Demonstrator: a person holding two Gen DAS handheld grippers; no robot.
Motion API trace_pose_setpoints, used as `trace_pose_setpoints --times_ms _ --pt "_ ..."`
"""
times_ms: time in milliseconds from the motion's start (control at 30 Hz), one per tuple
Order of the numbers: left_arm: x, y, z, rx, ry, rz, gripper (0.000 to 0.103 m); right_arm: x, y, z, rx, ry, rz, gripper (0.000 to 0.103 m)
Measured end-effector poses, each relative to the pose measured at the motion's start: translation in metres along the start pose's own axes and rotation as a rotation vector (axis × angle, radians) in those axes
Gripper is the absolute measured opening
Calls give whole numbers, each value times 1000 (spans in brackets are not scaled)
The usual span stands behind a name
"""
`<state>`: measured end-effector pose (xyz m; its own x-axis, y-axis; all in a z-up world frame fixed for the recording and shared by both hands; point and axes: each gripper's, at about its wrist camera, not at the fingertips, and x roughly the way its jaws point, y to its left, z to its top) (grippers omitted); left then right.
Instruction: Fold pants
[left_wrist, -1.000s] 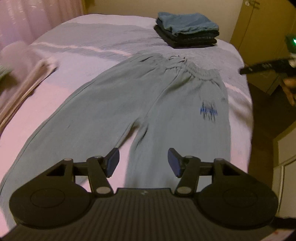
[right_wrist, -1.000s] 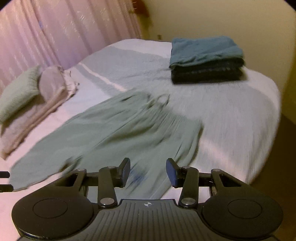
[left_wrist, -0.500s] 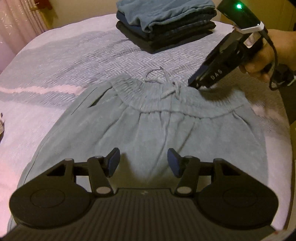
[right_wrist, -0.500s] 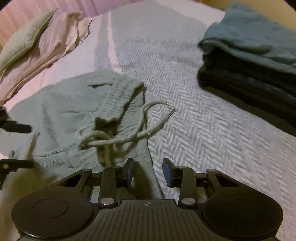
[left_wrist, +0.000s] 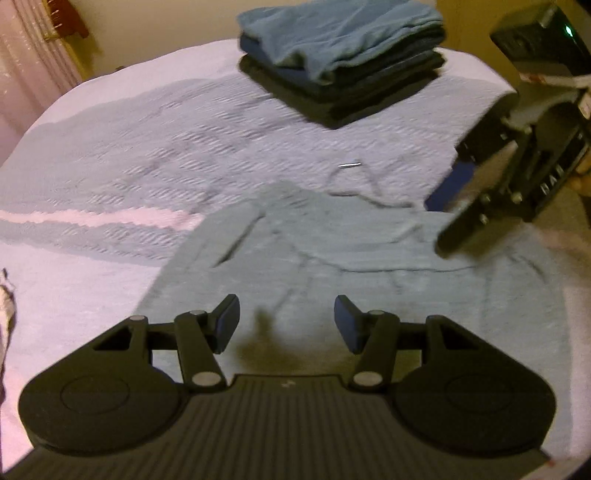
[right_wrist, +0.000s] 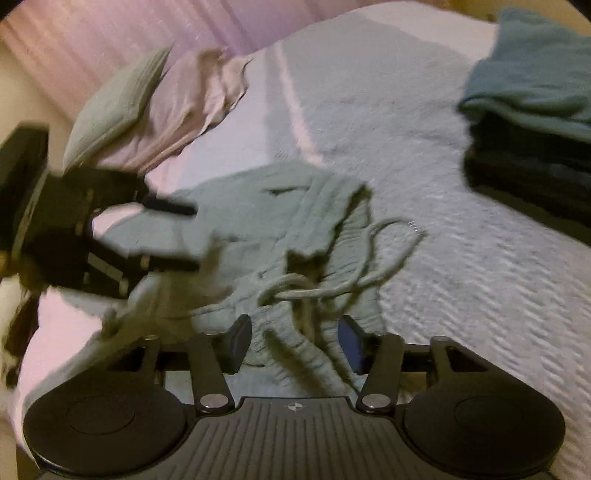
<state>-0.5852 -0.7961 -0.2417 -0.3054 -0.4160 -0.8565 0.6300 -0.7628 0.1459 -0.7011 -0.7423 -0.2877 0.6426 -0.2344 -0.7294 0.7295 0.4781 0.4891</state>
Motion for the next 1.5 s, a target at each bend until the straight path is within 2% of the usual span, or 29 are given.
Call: trace_pose_setpoints --times_ms 100,133,167,200,333,467,533,600,633,667,733,767,833,933,967,1000,1067,1200,1233,1267,1300,1367,1433,1500 --pt "6 12 1 -46 9 11 52 22 -10 6 107 10 95 49" --pt "8 13 1 -53 12 9 52 25 -12 7 136 14 96 41" --pt "9 13 1 -57 15 7 52 27 -13 9 159 32 106 12" --pt "10 12 3 -53 15 1 52 23 -11 12 155 43 85 6" --pt "14 6 13 -6 -18 -8 52 -13 13 17 -32 -31 -66 5" --pt "31 10 27 5 -20 -25 52 20 3 0 8 39 -100 5" --pt "41 15 38 38 -30 -41 52 25 -8 -4 74 27 -78 6" --pt "53 22 50 81 -19 -92 52 18 -13 -8 107 -1 -54 7" --pt "60 25 55 106 -13 -121 52 13 -13 -10 113 -14 -50 11" --pt "68 29 62 137 -8 -152 52 8 -11 -12 110 -26 -60 25" --pt "84 33 74 210 6 -183 52 -4 -7 -16 96 -52 -98 45" --pt "90 35 78 249 6 -187 52 -13 -6 -20 89 -63 -119 50" --pt "103 38 87 316 15 -198 53 -32 -3 -33 79 -88 -170 53" --pt "119 44 94 366 37 -260 55 -52 -4 -60 112 -112 -245 55" --pt "123 44 95 376 44 -275 50 -58 -4 -70 139 -115 -277 56" --pt "126 44 95 385 55 -302 39 -61 -4 -78 166 -120 -297 56" --pt "129 41 94 402 67 -306 35 -68 -4 -95 245 -132 -325 56" --pt "122 49 92 343 35 -286 19 -68 -7 -118 381 -177 -286 56" --pt "118 52 93 314 21 -286 19 -65 -8 -120 396 -194 -275 55" --pt "113 58 93 275 6 -290 18 -64 -10 -121 420 -208 -272 31" --pt "109 61 92 253 -6 -288 17 -63 -14 -122 463 -213 -269 23" --pt "99 65 93 223 -30 -290 17 -73 -18 -123 521 -255 -255 16" --pt "89 67 93 219 -56 -290 17 -87 -9 -124 492 -297 -290 14" --pt "90 71 90 187 -70 -287 16 -90 -8 -131 525 -325 -295 14"
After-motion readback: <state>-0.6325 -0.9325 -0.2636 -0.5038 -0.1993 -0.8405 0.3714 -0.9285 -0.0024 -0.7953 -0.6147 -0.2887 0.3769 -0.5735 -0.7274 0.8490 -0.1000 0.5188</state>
